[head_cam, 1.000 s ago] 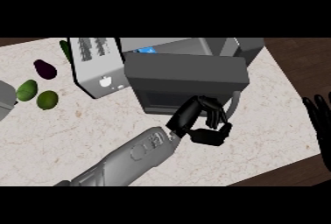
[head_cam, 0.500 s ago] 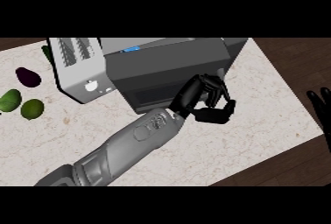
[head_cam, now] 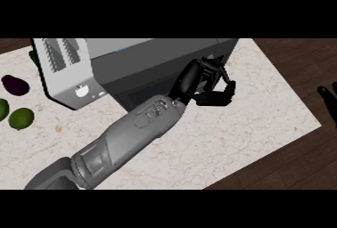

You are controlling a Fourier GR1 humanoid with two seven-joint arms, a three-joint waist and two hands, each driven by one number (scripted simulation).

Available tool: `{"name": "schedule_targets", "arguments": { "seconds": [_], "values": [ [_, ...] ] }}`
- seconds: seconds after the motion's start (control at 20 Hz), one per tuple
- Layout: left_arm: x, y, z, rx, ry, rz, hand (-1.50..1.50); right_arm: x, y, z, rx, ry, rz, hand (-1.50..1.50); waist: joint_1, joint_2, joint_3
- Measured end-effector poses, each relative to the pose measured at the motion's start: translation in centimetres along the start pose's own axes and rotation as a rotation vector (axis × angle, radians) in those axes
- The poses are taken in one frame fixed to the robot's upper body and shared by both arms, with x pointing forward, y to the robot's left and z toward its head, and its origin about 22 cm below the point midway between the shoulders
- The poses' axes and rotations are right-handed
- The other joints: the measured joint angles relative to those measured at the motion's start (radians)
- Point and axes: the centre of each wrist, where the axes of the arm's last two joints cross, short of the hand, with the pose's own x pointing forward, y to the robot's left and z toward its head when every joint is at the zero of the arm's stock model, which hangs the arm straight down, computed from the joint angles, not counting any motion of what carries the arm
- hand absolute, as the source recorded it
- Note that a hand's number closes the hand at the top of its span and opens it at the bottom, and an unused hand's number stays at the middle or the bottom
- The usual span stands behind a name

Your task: Pick up the milk, place it into the microwave and close the microwave

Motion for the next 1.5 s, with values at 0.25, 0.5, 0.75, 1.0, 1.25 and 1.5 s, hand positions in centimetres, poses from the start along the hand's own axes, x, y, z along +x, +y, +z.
{"name": "schedule_targets", "arguments": {
  "seconds": [0.25, 0.5, 0.75, 1.0, 1.25, 1.5],
  "values": [
    [-0.2, 0.4, 0.2, 0.049, -0.002, 0.009, 1.5, 0.7, -0.5, -0.6, 0.016, 0.001, 0.008, -1.5, -0.019, -0.002, 0.001],
    [-0.2, 0.4, 0.3, 0.081, -0.005, 0.01, 1.5, 1.6, -1.2, -1.3, 0.03, 0.007, 0.029, -1.5, -0.027, -0.002, 0.001],
    [-0.2, 0.5, 0.4, 0.112, -0.01, 0.008, 1.5, 2.4, -1.8, -1.9, 0.04, 0.008, 0.051, -1.5, -0.036, -0.001, 0.002],
    [-0.2, 0.6, 0.5, 0.14, -0.015, 0.006, 1.5, 3.1, -2.4, -2.4, 0.05, 0.01, 0.067, -1.5, -0.044, 0.001, 0.003],
    [-0.2, 0.6, 0.6, 0.161, -0.021, 0.004, 1.5, 3.5, -2.8, -2.8, 0.053, 0.007, 0.061, -1.5, -0.049, 0.003, 0.004],
    [-0.1, 0.5, 0.6, 0.174, -0.024, 0.002, 1.5, 3.8, -3.2, -3.2, 0.059, 0.002, 0.053, -1.5, -0.05, 0.006, 0.004]
  ]
}}
